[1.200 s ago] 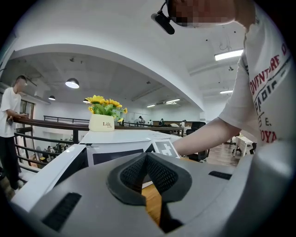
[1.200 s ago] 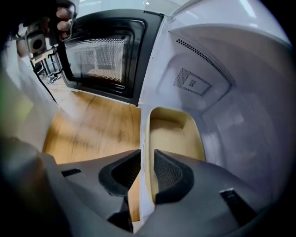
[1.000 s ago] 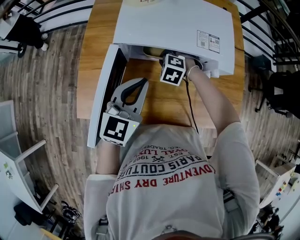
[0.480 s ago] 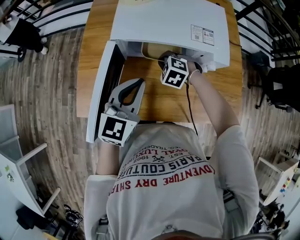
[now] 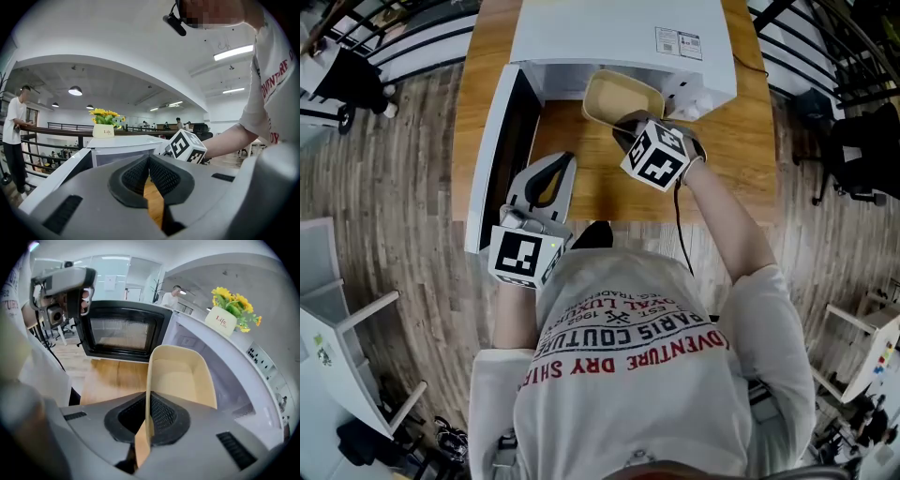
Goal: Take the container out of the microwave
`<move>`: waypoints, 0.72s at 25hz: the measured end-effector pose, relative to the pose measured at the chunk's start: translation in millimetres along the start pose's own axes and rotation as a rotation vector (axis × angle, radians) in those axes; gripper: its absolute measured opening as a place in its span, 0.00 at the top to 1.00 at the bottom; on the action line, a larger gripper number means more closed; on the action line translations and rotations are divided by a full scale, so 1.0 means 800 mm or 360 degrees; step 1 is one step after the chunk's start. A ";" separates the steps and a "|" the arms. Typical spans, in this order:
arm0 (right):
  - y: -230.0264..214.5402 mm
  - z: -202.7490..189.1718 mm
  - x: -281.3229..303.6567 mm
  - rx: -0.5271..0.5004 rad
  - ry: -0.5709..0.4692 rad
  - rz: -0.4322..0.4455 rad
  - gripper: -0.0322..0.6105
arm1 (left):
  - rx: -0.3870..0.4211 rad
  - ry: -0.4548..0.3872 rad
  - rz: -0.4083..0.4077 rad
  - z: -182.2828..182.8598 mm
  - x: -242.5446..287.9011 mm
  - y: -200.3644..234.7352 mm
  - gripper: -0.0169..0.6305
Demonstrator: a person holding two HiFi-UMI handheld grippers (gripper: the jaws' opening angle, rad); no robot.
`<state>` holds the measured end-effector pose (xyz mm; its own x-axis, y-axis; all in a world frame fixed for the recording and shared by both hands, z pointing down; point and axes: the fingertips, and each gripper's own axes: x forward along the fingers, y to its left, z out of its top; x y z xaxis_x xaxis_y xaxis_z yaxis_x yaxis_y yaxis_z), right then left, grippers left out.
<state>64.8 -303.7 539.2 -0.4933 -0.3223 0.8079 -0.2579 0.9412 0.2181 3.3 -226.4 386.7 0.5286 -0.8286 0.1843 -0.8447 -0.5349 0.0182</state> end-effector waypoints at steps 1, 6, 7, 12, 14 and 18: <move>0.005 0.002 -0.010 0.0028 -0.0040 -0.0017 0.90 | 0.0006 -0.0004 0.0001 0.001 -0.005 -0.005 0.95; 0.034 0.018 -0.075 0.0234 -0.0327 -0.0096 0.90 | 0.0032 -0.0026 0.0007 0.007 -0.031 -0.028 0.95; 0.039 0.023 -0.088 0.0257 -0.0377 -0.0117 0.90 | 0.0032 -0.0035 0.0011 0.009 -0.037 -0.032 0.95; 0.064 0.042 -0.153 0.0370 -0.0638 -0.0228 0.90 | 0.0042 -0.0108 0.0023 0.022 -0.070 -0.052 0.95; 0.073 0.045 -0.177 0.0435 -0.0744 -0.0286 0.90 | 0.0087 -0.0107 0.0037 0.023 -0.079 -0.058 0.95; 0.083 0.038 -0.217 0.0521 -0.0906 -0.0453 0.90 | 0.0101 -0.0123 0.0053 0.024 -0.094 -0.064 0.95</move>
<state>108.4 -188.5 396.8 -0.7038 -0.6374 0.3137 -0.6329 0.7631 0.1305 8.4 -140.1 352.7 0.5072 -0.8552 0.1072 -0.8563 -0.5141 -0.0496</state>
